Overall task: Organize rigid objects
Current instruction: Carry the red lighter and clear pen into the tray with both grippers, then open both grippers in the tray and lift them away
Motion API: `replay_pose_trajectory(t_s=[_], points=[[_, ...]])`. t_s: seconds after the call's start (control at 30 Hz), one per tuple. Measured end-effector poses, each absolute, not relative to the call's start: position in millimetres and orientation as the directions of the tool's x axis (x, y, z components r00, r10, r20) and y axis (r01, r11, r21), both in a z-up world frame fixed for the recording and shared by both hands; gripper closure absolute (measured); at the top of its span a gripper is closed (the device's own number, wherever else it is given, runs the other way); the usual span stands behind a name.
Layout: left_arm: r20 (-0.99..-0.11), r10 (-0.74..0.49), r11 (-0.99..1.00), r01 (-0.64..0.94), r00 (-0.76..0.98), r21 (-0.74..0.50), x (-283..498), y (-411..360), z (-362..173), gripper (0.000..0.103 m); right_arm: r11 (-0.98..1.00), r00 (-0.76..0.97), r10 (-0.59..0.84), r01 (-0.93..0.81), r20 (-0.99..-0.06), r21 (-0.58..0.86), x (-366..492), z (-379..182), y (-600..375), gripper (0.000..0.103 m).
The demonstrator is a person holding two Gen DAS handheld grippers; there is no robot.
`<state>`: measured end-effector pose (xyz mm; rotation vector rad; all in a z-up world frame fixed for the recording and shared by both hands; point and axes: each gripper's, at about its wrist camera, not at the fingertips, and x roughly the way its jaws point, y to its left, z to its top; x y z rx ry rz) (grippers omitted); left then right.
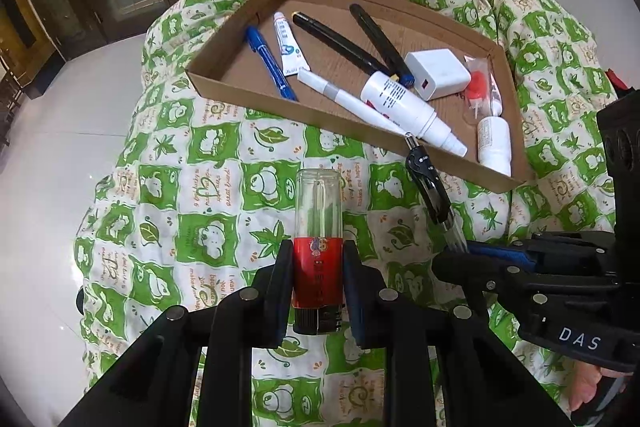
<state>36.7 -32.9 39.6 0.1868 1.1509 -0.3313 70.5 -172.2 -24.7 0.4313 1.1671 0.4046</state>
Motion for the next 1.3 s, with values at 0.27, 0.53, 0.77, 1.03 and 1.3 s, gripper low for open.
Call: replay_pose_trajectory(t_s=[0.27,0.53,0.77,1.03,1.3], points=[[-0.904,-0.214,0.942,0.321,0.37,-0.092,68.4,-26.2,54.2,0.079,0.82,0.428,0.533,-0.052,-0.729,0.569,72.3,-1.3,-200.3,0.092],[-0.902,-0.268,0.941,0.295,0.34,-0.168,131.3,-44.6,56.0,0.079,0.841,0.491,0.446,0.054,-0.748,0.538,108.1,17.7,-258.7,0.092],[-0.915,-0.256,0.95,0.259,0.312,-0.177,180.2,-57.0,37.5,0.079,0.929,0.425,0.31,0.056,-0.851,0.366,164.5,15.9,-276.0,0.092],[-0.932,-0.23,0.954,0.256,0.28,-0.159,211.6,-72.0,17.3,0.08,0.981,0.292,0.191,-0.094,-0.937,0.171,231.3,9.8,-265.5,0.092],[-0.931,-0.23,0.958,0.234,0.283,-0.166,234.8,-88.9,11.8,0.079,0.98,0.2,0.14,-0.17,-0.97,0.107,280.0,-2.9,-249.8,0.092]])
